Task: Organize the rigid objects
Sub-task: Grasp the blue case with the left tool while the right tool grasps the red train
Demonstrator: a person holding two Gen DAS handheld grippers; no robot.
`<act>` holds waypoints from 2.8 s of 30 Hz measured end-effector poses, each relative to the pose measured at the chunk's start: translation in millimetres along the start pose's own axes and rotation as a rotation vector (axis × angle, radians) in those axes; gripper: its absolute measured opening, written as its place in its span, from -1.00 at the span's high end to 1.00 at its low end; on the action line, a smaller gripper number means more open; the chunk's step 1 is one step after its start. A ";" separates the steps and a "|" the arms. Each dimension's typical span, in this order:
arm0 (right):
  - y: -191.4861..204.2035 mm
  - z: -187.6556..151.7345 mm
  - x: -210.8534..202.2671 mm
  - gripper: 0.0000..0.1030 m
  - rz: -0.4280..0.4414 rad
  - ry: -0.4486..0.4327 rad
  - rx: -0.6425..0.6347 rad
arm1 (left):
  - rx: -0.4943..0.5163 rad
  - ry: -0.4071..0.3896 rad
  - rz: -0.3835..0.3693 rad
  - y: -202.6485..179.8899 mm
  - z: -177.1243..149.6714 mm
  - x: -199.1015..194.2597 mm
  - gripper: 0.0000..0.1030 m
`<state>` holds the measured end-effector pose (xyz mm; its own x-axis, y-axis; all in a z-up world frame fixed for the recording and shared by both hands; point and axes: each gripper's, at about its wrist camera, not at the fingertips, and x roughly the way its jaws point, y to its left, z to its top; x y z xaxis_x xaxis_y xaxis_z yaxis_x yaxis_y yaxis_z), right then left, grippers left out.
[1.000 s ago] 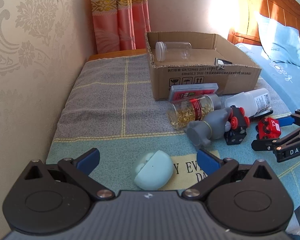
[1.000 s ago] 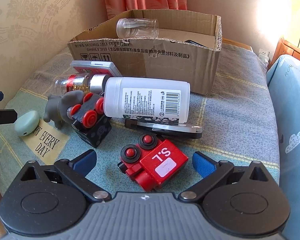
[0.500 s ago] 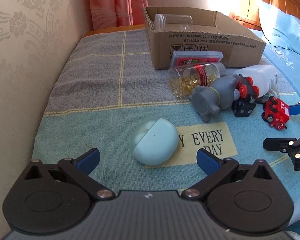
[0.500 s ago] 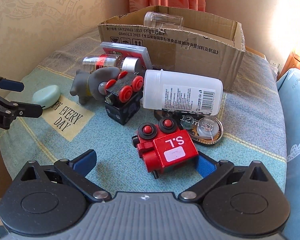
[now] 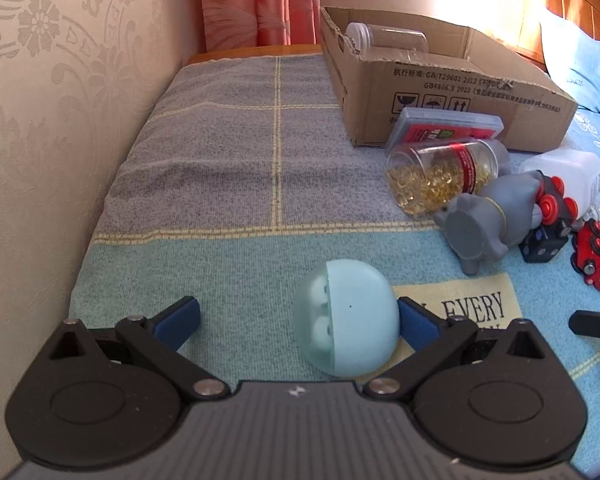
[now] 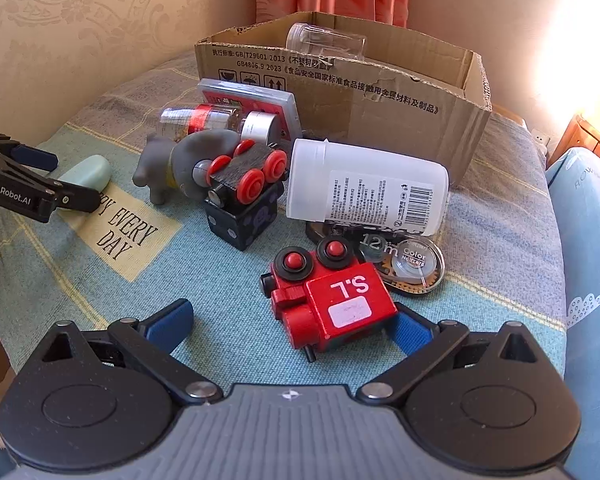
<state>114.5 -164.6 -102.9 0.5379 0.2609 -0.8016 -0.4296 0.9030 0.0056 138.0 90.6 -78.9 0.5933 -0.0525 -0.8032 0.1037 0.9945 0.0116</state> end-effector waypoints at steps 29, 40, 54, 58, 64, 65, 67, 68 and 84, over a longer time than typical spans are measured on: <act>-6.5 -1.7 2.2 -1.00 0.029 -0.053 -0.050 | 0.035 -0.058 -0.055 -34.4 -8.7 -16.5 -0.11; -13.5 6.4 2.0 -0.78 0.071 -0.032 -0.109 | 0.069 -0.080 -0.082 -31.1 -14.4 -18.8 -0.11; -1.9 5.0 -5.9 -0.48 0.052 -0.021 -0.105 | 0.077 -0.104 -0.090 -30.3 -17.5 -19.6 -0.13; -0.7 5.6 -5.7 -0.43 0.038 -0.026 -0.106 | 0.063 -0.113 -0.083 -30.5 -18.8 -19.5 -0.13; 0.5 5.4 -6.7 -0.28 0.027 -0.028 -0.098 | 0.033 -0.113 -0.065 -31.7 -18.3 -19.0 -0.10; 0.7 5.5 -7.1 -0.26 0.023 -0.029 -0.096 | 0.032 -0.113 -0.062 -31.8 -18.3 -19.3 -0.07; 0.9 6.1 -7.8 -0.15 0.019 -0.027 -0.094 | 0.022 -0.115 -0.057 -30.6 -18.2 -19.4 -0.01; 1.4 6.3 -8.0 -0.15 0.015 -0.025 -0.093 | 0.021 -0.113 -0.059 -30.1 -17.9 -19.2 -0.01; -0.6 9.1 -23.8 -0.13 0.014 -0.011 -0.072 | 0.120 -0.048 -0.100 -32.4 -8.8 -25.6 -0.01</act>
<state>108.6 -168.2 -78.3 0.5391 0.2775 -0.7952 -0.4881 0.8724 -0.0264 112.5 60.6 -63.9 0.6123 -0.1573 -0.7748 0.2569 0.9664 0.0068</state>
